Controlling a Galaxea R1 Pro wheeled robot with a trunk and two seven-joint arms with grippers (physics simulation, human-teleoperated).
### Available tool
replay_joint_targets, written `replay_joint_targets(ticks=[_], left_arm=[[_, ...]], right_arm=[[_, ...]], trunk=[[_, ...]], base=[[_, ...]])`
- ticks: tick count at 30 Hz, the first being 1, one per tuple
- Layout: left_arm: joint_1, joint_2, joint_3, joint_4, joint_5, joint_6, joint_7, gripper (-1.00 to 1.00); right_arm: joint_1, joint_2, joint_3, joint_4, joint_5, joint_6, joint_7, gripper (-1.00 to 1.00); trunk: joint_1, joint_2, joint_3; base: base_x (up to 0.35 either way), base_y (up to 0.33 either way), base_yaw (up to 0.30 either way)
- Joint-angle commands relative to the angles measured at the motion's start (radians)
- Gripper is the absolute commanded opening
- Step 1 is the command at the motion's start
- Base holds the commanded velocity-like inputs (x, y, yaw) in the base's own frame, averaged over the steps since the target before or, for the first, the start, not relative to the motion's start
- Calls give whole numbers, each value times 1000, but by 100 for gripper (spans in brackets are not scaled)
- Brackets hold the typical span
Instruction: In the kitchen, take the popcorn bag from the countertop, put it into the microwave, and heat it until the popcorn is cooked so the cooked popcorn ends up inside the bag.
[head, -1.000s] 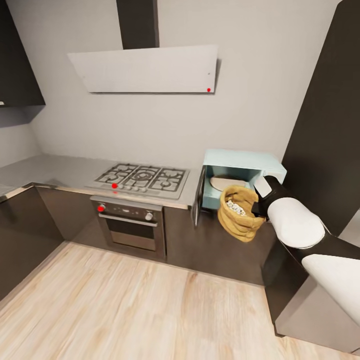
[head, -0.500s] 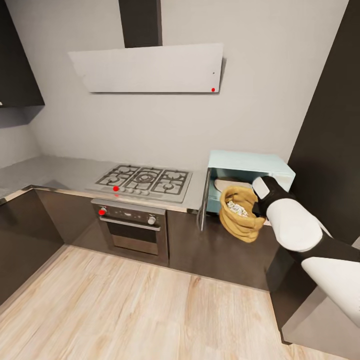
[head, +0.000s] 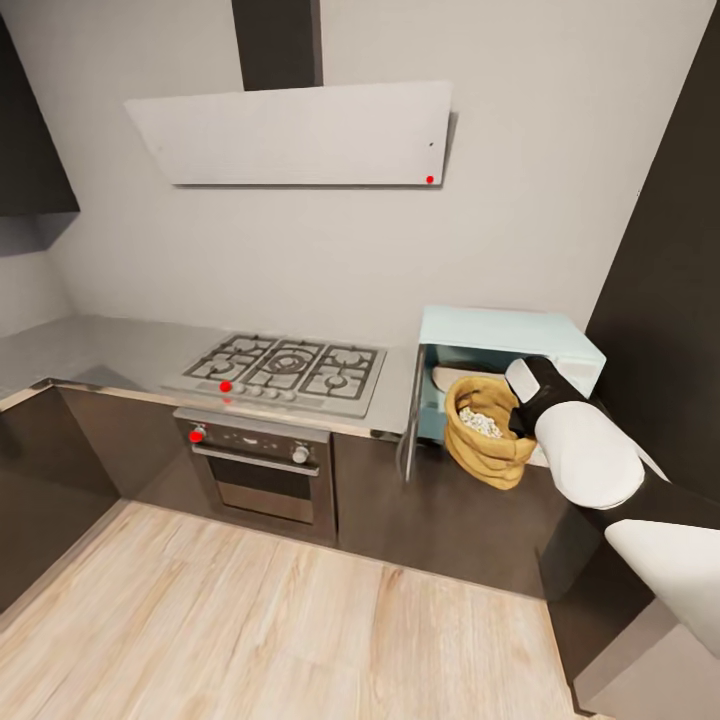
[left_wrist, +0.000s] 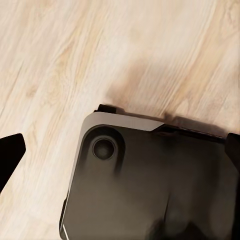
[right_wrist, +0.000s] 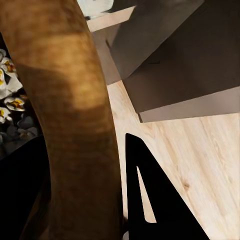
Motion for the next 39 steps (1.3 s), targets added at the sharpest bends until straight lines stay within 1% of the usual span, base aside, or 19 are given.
replay_joint_targets(ticks=[1, 6, 10, 12, 14, 16, 24, 31, 33, 36, 39], left_arm=[[-1, 0, 1, 1, 2, -3, 1, 100], [-1, -1, 1, 1, 2, -3, 1, 100], [-1, -1, 1, 1, 2, -3, 1, 100], [-1, 0, 1, 1, 2, -3, 1, 100], [-1, -1, 0, 1, 2, -3, 1, 100], [-1, -1, 1, 1, 2, -3, 1, 100], [-1, -1, 2, 1, 3, -3, 1, 100], [-1, -1, 1, 1, 3, -3, 1, 100], [-1, -1, 1, 1, 3, -3, 1, 100], [-1, -1, 1, 1, 3, -3, 1, 100], [-1, -1, 1, 1, 3, -3, 1, 100]], right_arm=[[-1, 0, -6, -1, 9, 6, 2, -100], [0, 0, -5, -1, 9, 5, 4, -100], [3, -1, 4, -2, 9, 5, 5, -100], [3, -10, 4, -4, 9, 5, 4, -100], [3, -28, 5, -4, 7, 5, 5, -100], [2, -34, 6, -2, 6, 6, 3, -100], [2, -38, 7, -3, 9, 6, -9, -100], [2, -39, 7, -8, 9, 1, -10, -100], [2, -43, 6, -11, 9, 0, -11, -100], [2, -57, 3, -14, 7, -2, -13, -100], [3, -63, 0, -15, 5, -9, -14, -100]], trunk=[[1, -2, -2], [1, -2, -2], [1, -2, -2], [1, -2, -2], [1, -2, -2], [1, -2, -2], [1, -2, -2], [1, -2, -2], [1, -2, -2], [1, -2, -2], [1, -2, -2]], base=[[29, 0, 0], [8, 0, 0], [0, 0, 0], [0, 0, 0], [0, 0, 0], [3, 0, 0], [256, 0, 0], [47, 0, 0], [2, 0, 0], [0, 0, 0], [0, 0, 0]])
